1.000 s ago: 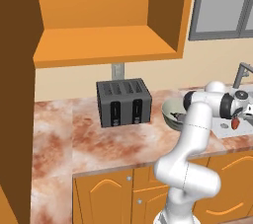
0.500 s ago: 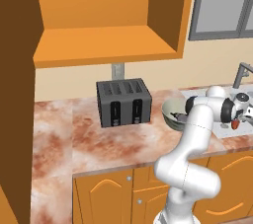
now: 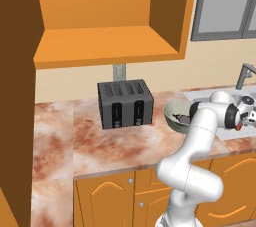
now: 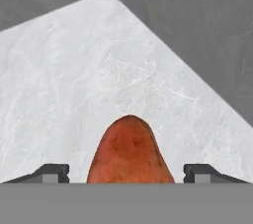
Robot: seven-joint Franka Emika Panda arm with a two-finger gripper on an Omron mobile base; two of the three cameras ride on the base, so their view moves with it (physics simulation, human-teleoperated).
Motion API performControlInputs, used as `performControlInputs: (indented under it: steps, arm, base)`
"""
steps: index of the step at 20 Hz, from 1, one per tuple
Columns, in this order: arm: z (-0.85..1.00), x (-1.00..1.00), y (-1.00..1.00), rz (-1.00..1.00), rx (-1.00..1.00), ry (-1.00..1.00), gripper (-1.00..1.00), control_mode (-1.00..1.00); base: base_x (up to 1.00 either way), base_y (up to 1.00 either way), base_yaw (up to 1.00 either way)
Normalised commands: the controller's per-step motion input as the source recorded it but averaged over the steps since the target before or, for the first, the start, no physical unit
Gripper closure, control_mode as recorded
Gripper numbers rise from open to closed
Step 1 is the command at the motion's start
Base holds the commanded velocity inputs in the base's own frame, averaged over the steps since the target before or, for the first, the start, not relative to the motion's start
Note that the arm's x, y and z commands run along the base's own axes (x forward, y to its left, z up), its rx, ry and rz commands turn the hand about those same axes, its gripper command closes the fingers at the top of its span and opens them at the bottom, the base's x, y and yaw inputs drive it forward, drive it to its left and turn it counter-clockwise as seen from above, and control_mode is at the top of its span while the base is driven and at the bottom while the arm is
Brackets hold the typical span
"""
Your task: Pick the eggplants from the cabinet and place them in one bowl. Pick the sweet potato from the sink and place it in the other bowl.
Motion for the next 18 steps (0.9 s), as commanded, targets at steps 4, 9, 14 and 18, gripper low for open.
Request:
performControlInputs:
  steps: [4, 9, 14, 18]
  arm:
    - [-0.02, 0.0, 0.0, 0.0, 0.0, 0.0, 1.0, -1.0]
    - [0.13, 0.0, 0.02, -0.04, 0.01, 0.0, 1.0, -1.0]
    - [0.58, -0.04, 0.25, -0.11, 0.05, -0.01, 1.0, -1.0]
    - [0.65, -0.14, 0.4, -0.1, 0.06, -0.01, 1.0, -1.0]
  base:
    - [0.0, 0.0, 0.0]
    - [0.0, 0.0, 0.0]
    - [0.0, 0.0, 0.0]
    - [0.0, 0.0, 0.0]
